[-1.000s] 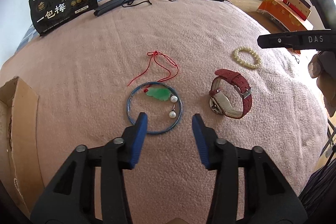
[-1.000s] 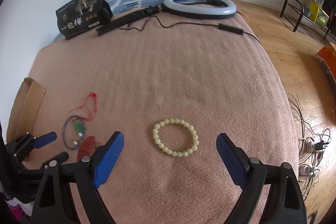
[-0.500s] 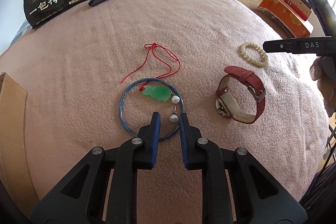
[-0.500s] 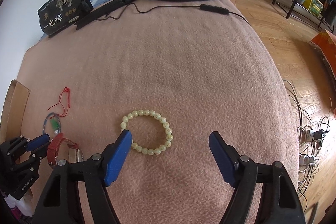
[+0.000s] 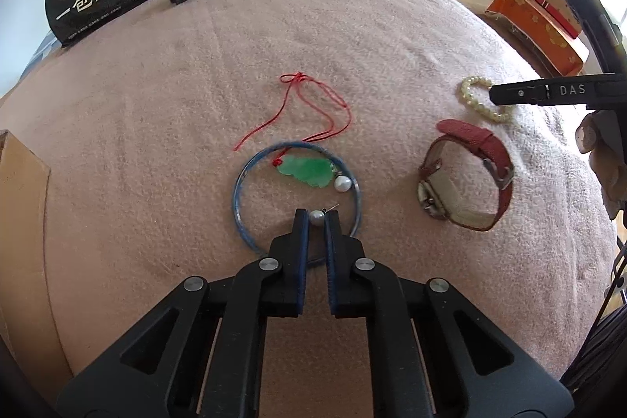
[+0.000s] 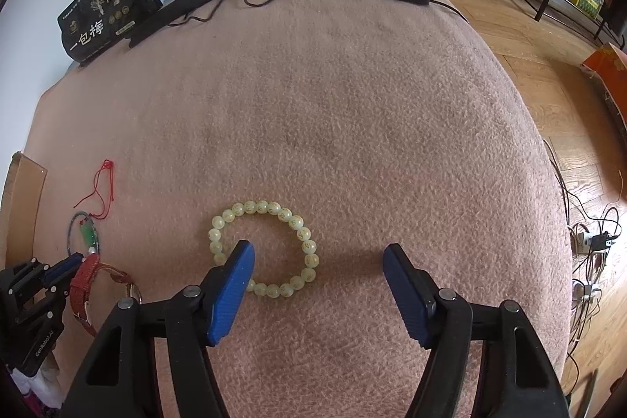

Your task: Organize jewelry

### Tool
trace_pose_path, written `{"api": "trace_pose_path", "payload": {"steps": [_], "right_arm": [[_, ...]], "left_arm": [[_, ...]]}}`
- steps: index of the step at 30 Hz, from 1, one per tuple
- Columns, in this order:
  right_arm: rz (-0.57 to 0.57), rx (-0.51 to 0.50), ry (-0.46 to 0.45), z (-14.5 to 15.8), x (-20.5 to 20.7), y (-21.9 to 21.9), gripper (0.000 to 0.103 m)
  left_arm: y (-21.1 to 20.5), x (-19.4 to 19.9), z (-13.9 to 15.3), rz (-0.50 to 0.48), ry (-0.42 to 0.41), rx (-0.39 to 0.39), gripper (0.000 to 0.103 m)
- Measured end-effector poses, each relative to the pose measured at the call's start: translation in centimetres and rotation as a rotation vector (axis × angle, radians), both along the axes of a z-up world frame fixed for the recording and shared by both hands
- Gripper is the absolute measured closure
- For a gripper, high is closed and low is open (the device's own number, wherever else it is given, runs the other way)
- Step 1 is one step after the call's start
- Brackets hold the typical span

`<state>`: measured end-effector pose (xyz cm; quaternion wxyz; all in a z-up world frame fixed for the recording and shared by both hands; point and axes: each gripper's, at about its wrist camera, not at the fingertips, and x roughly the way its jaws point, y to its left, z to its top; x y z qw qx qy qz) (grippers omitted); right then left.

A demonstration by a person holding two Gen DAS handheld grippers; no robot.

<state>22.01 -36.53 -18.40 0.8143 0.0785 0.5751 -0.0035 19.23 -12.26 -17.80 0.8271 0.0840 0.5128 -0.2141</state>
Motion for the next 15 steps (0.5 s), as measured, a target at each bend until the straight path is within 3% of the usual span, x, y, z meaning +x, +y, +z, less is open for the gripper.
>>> {"api": "trace_pose_path", "payload": {"steps": [15], "right_arm": [[0.004,-0.012,0.007,-0.52,0.28,0.22,0.033]], "left_arm": [[-0.42,-0.33,0.03,-0.024,-0.019,0.023,0.097]]}}
